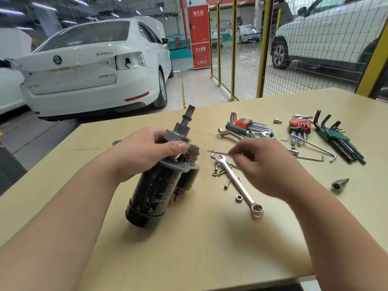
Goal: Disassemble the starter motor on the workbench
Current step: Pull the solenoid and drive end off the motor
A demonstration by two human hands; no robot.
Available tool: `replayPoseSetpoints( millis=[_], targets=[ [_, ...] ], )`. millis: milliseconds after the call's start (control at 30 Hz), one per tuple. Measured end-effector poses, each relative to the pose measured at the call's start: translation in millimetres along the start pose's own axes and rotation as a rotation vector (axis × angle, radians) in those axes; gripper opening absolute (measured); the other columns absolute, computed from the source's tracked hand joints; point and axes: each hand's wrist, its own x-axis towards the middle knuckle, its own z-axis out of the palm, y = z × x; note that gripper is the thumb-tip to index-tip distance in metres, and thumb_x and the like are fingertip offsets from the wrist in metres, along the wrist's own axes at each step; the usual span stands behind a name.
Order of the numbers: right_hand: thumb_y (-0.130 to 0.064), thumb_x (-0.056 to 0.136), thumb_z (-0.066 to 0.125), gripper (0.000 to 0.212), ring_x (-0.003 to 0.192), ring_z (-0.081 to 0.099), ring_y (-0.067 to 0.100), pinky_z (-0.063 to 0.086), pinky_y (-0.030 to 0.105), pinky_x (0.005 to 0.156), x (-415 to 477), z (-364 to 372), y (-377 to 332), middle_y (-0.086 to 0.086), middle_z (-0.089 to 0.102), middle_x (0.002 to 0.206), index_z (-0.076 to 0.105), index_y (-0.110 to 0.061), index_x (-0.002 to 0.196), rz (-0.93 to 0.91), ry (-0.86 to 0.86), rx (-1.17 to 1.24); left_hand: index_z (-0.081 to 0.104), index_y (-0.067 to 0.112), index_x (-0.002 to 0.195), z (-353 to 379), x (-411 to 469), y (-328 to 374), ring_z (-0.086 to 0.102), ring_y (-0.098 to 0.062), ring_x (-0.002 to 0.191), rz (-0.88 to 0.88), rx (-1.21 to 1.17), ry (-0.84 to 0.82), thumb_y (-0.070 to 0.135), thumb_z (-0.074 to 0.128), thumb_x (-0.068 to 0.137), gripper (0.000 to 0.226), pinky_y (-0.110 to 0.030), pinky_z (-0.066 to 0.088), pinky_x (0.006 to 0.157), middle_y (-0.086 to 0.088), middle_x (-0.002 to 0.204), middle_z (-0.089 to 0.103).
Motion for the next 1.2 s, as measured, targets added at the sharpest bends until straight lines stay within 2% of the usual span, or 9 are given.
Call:
replayPoseSetpoints(
  millis=[133,233,367,467,567,700,867,1000,1200],
  targets=[
    [-0.018,0.086,0.048,0.022,0.075,0.057,0.015,0.043,0.025,0.062,14.2,-1.7,24.5,-0.006,0.067,0.085,0.070,-0.022,0.089,0.192,-0.077,-0.307,0.075,0.030,0.089,-8.5,5.1,-9.5,0.071,-0.012,0.078,-0.049,-0.167,-0.023,0.051,0.072,0.065,0.033,-0.030,0.049,0.071,0.001,0.086,0.075],
    [-0.018,0.084,0.043,0.023,0.078,0.058,0.024,0.040,0.026,0.057,24.8,7.6,33.8,0.000,0.065,0.089,0.065,-0.022,0.090,0.333,-0.166,-0.537,0.075,0.024,0.092,-12.0,9.3,-13.8,0.071,-0.017,0.079,-0.041,-0.266,-0.054,0.042,0.074,0.066,0.032,-0.024,0.054,0.063,-0.004,0.089,0.075],
    [-0.022,0.086,0.046,0.018,0.083,0.056,0.025,0.038,0.026,0.057,35.7,22.4,24.4,0.003,0.061,0.094,0.062,-0.019,0.094,0.265,-0.214,-0.673,0.074,0.019,0.096,-14.1,12.9,-17.9,0.071,-0.018,0.079,-0.022,-0.285,-0.080,0.042,0.076,0.064,0.040,-0.020,0.053,0.060,-0.006,0.089,0.074],
    [-0.051,0.087,0.050,0.048,0.108,0.050,0.017,0.043,0.030,0.083,45.8,28.0,6.5,-0.005,0.053,0.117,0.053,-0.022,0.125,-0.012,-0.205,-0.323,0.075,0.022,0.097,-15.8,14.8,-21.0,0.071,-0.017,0.080,0.001,-0.306,-0.112,0.043,0.079,0.068,0.036,-0.022,0.054,0.062,-0.004,0.090,0.074],
    [-0.064,0.084,0.045,0.064,0.106,0.051,0.000,0.040,0.016,0.079,58.5,37.3,-24.7,-0.016,0.051,0.124,0.040,-0.030,0.137,-0.088,-0.341,0.202,0.074,0.027,0.099,-18.8,18.1,-24.5,0.070,-0.021,0.087,-0.015,-0.278,-0.153,0.035,0.070,0.074,0.027,-0.027,0.053,0.070,-0.006,0.095,0.073],
    [-0.054,0.090,0.041,0.030,0.085,0.053,-0.010,0.040,0.014,0.070,64.3,67.0,-36.6,-0.022,0.057,0.097,0.047,-0.035,0.112,-0.175,-0.348,0.336,0.065,0.003,0.114,-26.0,24.6,-32.9,0.060,-0.028,0.091,-0.087,-0.494,-0.282,0.022,0.056,0.077,0.042,-0.038,0.051,0.082,-0.017,0.103,0.062],
    [-0.060,0.073,0.040,0.029,0.067,0.048,-0.006,0.034,0.011,0.056,63.8,92.9,-33.2,-0.024,0.053,0.070,0.049,-0.034,0.080,-0.158,-0.084,0.449,0.072,0.002,0.095,-28.0,46.7,-41.8,0.064,-0.025,0.077,-0.241,-0.720,-0.305,0.021,0.050,0.085,0.030,-0.034,0.055,0.073,-0.018,0.091,0.065],
    [-0.058,0.077,0.040,0.013,0.077,0.045,-0.011,0.032,0.006,0.063,63.8,99.9,-27.9,-0.022,0.044,0.080,0.041,-0.045,0.078,-0.240,0.000,0.403,0.073,0.008,0.095,-26.6,61.4,-46.2,0.068,-0.023,0.080,-0.157,-0.616,-0.474,0.021,0.061,0.084,0.021,-0.033,0.056,0.072,-0.013,0.091,0.069],
    [-0.052,0.081,0.044,0.016,0.086,0.044,-0.010,0.032,0.005,0.072,60.8,102.9,-24.5,-0.023,0.039,0.096,0.043,-0.038,0.088,-0.288,0.040,0.447,0.069,0.002,0.101,-16.8,66.0,-61.6,0.068,-0.024,0.077,-0.086,-0.678,-0.578,0.018,0.074,0.079,0.027,-0.032,0.057,0.072,-0.014,0.088,0.069]
  ],
)
